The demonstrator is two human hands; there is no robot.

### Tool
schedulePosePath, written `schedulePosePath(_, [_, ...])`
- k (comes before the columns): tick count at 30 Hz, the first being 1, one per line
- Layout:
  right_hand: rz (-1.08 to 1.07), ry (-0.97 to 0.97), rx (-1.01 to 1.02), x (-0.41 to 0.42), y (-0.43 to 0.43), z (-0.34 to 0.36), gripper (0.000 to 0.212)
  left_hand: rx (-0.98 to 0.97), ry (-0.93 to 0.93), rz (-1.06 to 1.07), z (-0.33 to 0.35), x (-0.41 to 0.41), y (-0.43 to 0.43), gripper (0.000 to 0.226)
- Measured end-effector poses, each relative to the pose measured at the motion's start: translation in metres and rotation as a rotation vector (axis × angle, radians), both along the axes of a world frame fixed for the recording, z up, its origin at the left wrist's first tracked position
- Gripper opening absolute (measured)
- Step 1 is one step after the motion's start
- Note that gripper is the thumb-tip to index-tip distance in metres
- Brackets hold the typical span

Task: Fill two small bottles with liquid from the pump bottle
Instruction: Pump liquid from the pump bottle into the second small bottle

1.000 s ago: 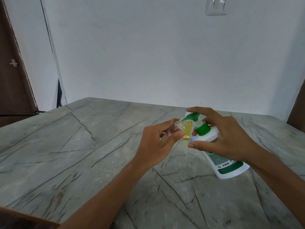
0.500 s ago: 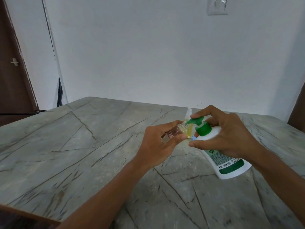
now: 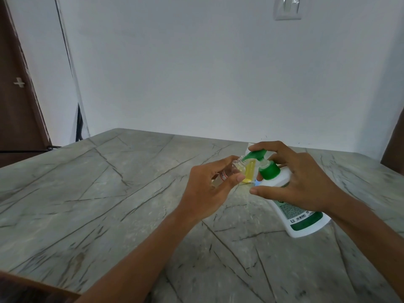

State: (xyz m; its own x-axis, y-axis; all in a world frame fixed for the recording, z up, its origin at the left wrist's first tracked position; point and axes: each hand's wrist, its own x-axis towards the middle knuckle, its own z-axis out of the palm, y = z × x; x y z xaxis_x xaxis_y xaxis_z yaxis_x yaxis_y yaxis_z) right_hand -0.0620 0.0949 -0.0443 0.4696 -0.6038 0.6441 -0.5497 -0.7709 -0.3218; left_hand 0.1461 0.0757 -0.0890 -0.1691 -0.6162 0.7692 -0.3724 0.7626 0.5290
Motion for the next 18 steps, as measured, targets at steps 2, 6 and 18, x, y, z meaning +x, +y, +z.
schedulePosePath(2, [-0.035, -0.008, -0.001, -0.0002, -0.0012, -0.0001, 0.071, 0.001, 0.005, -0.006, -0.0014, 0.0006, -0.0011, 0.032])
schedulePosePath(6, [-0.046, -0.039, 0.017, -0.0006, -0.0013, 0.0008, 0.066, -0.023, -0.012, 0.004, -0.0034, 0.0006, -0.0018, 0.033])
schedulePosePath(18, [0.003, -0.018, 0.002, -0.0020, -0.0026, -0.0013, 0.069, -0.022, -0.008, 0.008, -0.0039, 0.0006, -0.0043, 0.032])
